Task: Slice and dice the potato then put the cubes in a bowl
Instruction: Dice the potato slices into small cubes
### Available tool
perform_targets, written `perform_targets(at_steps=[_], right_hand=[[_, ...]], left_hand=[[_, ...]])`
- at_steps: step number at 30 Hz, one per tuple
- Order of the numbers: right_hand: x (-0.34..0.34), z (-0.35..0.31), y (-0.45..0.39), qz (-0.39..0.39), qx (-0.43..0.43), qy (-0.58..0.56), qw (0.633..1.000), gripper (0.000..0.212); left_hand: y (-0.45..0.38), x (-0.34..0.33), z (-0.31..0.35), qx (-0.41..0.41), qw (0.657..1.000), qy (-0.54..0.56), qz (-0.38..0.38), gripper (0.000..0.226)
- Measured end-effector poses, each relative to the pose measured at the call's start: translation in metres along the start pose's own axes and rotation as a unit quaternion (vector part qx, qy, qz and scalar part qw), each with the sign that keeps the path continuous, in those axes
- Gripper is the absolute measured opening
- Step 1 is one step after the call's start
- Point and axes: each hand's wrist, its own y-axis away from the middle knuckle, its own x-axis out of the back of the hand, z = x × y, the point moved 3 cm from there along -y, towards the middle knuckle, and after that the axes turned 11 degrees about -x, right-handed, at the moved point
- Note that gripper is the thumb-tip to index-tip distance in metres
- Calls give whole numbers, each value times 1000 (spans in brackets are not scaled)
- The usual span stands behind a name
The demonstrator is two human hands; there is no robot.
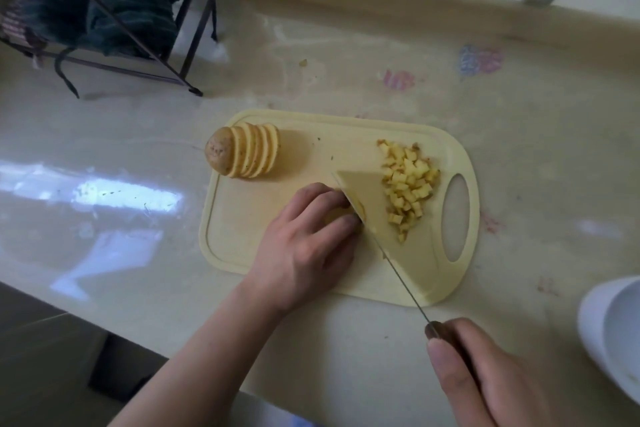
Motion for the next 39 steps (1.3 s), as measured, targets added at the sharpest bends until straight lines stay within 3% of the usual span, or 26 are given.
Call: perform_targets(at_steps=[9, 14, 20, 27, 39], right_hand=[[0, -3, -4, -22, -8, -25, 999, 34], [-2, -9, -14, -50, -4, 14, 999, 66], [-5, -15, -28, -70, 47, -2, 996, 39], [-3, -19, -21, -49, 64, -3, 997, 41], [1, -9, -6, -59, 2, -17, 998, 63]], left_hand=[[-1, -1, -1, 17, 1000, 1, -2, 13], [-2, -2, -2, 19, 1000, 7, -6, 15], [-2, -1, 0, 17, 1000, 6, 6, 13], [2, 1, 0, 6, 1000, 13, 8, 11], [2, -1, -3, 16, 1000, 25, 6, 13]])
